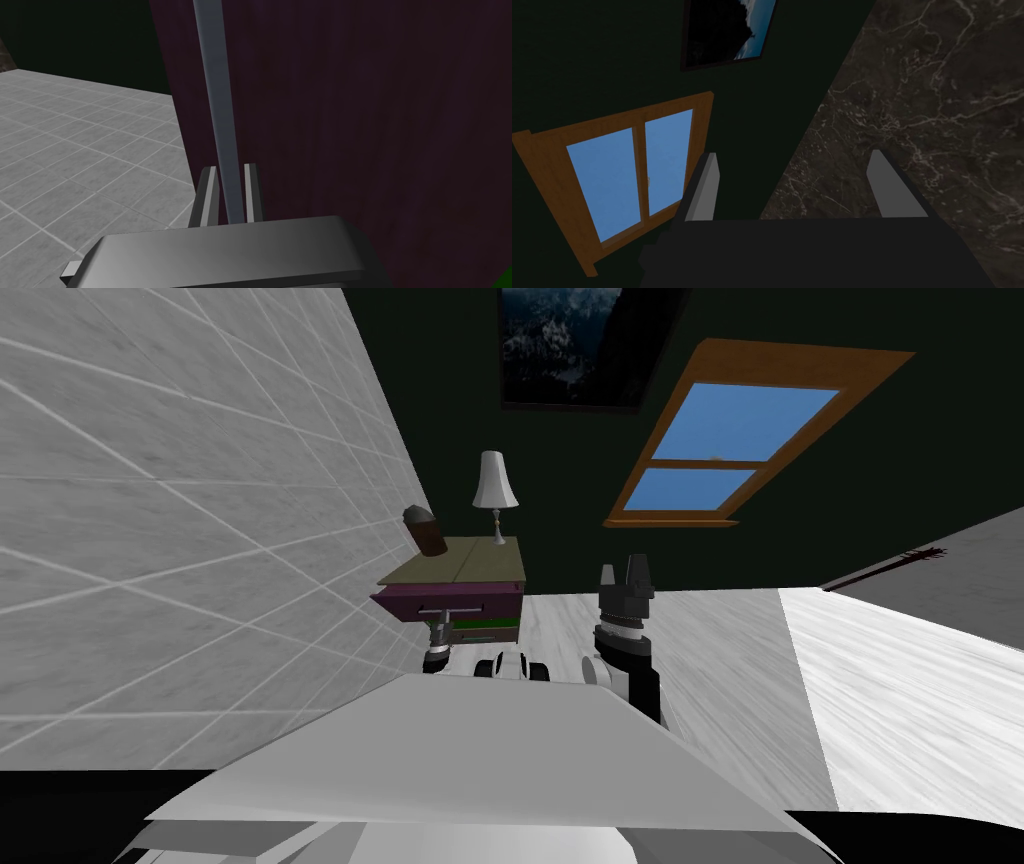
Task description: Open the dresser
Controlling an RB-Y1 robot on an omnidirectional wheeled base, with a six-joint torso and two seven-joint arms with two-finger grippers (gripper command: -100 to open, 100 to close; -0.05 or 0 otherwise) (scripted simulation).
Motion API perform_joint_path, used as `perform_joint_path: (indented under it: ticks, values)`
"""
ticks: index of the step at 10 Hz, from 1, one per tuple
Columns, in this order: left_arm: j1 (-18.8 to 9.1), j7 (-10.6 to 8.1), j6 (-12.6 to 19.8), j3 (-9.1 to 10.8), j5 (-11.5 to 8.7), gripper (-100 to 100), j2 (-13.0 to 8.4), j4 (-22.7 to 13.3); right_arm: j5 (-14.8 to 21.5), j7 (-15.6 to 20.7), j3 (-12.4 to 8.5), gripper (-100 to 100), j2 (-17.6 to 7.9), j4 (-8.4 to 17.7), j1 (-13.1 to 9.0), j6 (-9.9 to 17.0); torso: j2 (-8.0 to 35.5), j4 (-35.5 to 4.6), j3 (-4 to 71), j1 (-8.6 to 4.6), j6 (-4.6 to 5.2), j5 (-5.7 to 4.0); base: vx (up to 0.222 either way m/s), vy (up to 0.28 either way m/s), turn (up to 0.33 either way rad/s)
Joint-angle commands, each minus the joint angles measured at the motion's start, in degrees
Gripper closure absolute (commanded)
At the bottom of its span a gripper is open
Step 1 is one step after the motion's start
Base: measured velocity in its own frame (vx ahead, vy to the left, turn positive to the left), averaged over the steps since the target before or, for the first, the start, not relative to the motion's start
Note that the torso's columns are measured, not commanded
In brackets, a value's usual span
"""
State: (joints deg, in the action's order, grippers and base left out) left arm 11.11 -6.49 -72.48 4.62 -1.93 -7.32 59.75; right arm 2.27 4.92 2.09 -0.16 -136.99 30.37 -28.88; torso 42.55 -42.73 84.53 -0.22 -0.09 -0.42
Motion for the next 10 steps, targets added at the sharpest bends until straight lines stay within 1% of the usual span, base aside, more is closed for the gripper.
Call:
perform_joint_path:
  ticks: [1, 4, 5, 10]
  values:
    - [2.08, -0.75, -0.34, -1.41, 0.95, 100, -0.08, 2.04, 0.00, 0.00, 0.00, 0, 0.00, 0.00, 0.00, 0.00, -0.09, 0.14, 0.01, 0.00, 0.04, 0.11, -0.003, 0.000, 0.225]
    - [5.02, -1.78, -1.31, -3.48, 2.37, 100, -0.21, 5.15, 0.00, 0.00, 0.00, 0, 0.00, 0.00, 0.01, 0.00, 0.00, 0.15, -0.05, 0.24, -0.09, 0.17, 0.004, -0.005, 0.205]
    - [5.02, -1.78, -1.31, -3.48, 2.37, 100, -0.21, 5.15, 0.00, 0.00, -0.01, 0, 0.00, 0.00, 0.01, 0.00, 0.05, 0.12, -0.07, 0.25, -0.07, 0.18, 0.002, 0.003, 0.052]
    - [9.93, -3.49, -2.94, -6.94, 4.72, 100, -0.42, 10.35, 0.00, 0.00, 0.00, 0, 0.00, 0.00, 0.01, 0.00, 0.32, -0.10, -0.16, 0.17, -0.16, 0.01, 0.004, 0.003, 0.162]
